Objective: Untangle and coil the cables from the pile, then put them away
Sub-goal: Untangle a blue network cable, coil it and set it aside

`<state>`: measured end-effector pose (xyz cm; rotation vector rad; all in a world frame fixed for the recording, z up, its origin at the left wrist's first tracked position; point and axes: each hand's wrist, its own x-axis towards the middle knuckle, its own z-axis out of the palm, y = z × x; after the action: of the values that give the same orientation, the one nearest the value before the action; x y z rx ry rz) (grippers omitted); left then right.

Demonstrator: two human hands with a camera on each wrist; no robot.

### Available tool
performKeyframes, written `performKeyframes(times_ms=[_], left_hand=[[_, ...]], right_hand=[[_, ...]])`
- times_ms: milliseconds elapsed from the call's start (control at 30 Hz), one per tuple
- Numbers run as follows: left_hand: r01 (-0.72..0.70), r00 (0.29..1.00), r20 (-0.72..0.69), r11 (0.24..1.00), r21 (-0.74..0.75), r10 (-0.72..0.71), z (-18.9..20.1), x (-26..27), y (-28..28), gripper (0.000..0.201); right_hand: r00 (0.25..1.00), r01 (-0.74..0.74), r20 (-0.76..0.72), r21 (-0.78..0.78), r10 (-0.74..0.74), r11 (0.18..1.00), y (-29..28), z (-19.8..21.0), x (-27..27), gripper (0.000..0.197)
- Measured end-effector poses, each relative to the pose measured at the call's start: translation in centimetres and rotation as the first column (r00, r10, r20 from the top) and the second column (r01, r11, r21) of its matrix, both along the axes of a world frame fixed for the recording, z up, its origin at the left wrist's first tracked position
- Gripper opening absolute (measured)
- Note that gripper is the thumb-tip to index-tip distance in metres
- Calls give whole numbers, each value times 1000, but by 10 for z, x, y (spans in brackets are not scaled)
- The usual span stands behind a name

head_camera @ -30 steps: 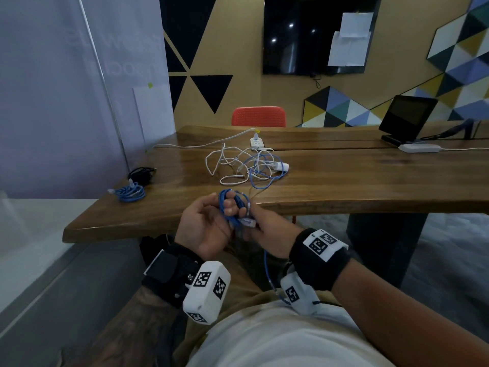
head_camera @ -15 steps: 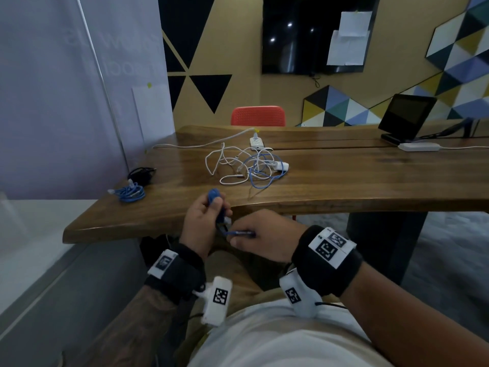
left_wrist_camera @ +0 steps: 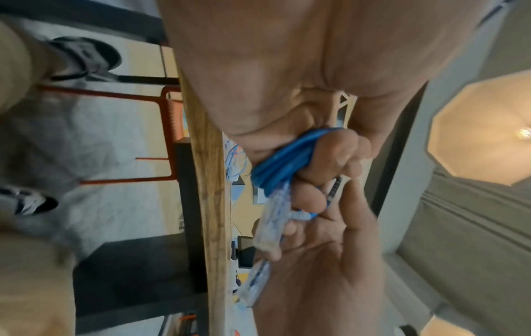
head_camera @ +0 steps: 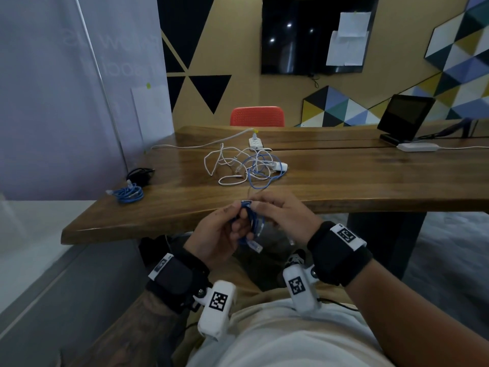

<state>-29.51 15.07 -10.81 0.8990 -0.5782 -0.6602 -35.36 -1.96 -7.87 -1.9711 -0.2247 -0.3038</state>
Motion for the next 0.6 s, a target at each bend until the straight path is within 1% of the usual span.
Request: performKeyframes(times_ms=[67,133,233,333,400,467,600], left_hand=[[53,996,-73,998,-33,-55,-1,1,2,32],[112,989,-96,993,-49,-116,-3,3,4,31],[177,983,-53,984,-8,-178,-5,10,8,30],[197,980,0,979,57,-197,-3,15,14,34],[182,982,21,977,107,-186,0,14,16,31],[137,988,54,980,143,-146,4,13,16,26],[70,994,77,985,157,-82,6,9,15,29]], right_hand=[[999,-29,-19,-10,29,1000,-2,-1,1,25],[998,-44,-39,-40,42,998,-3,-1,0,33],[991,-99,-90,9,100,995,-5,-1,-3,23],[977,-154,-135,73,163,985,-5,-4,-3,24],[970,-171,-161,73,181,983,-3,-4,-3,27],[966,-177,-178,77,188,981,-1,-3,-3,27],[961,-193,-182,96,208,977,-1,-1,-4,32]])
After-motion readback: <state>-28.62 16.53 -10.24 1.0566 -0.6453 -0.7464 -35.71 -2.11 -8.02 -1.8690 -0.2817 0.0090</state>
